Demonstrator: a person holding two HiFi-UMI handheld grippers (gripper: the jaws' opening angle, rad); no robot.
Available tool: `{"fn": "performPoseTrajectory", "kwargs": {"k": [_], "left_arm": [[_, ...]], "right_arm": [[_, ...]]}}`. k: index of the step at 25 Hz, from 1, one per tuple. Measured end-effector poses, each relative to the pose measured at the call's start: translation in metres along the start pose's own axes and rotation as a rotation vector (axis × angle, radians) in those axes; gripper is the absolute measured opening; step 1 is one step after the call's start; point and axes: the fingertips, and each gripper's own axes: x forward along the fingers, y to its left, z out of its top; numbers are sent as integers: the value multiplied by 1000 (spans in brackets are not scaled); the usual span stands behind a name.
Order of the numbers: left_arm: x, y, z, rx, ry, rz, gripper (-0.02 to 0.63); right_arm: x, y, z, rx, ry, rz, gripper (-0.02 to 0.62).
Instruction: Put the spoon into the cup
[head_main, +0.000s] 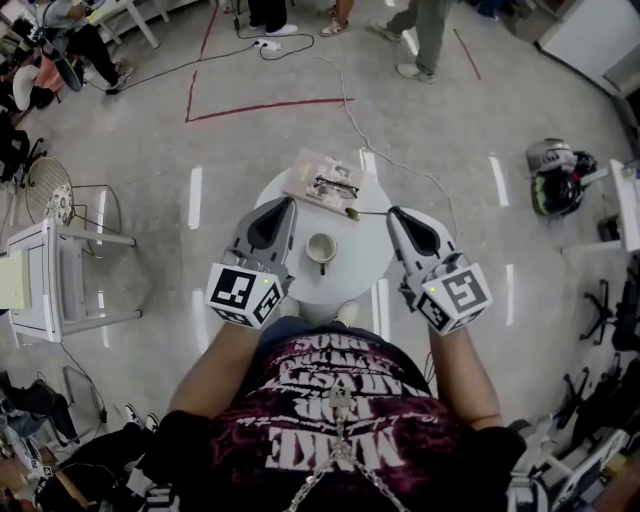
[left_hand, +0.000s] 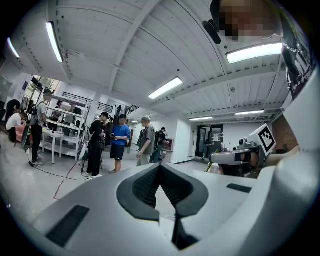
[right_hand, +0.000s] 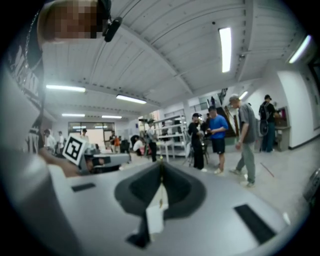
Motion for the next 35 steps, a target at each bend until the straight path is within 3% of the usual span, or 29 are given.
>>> {"fn": "performPoseTrajectory", "kwargs": {"k": [6,15,20,27,35], "left_arm": [[-4,22,11,-7,-8,-65,29],[-19,59,0,-76,-10,-135,29],[-16,61,-10,-75,8,-170,29],[-12,52,-21,-103,15,-153,29],[-10,48,-69,-139,91,-66,29]], "right_arm": [[14,18,11,3,-15,-58,34],[34,49,-2,41,4,-144,34],[30,56,-5,43,18,-175,34],[27,47,-17,52,52,-151,34],[42,35,-60,76,124,-56,35]]}}
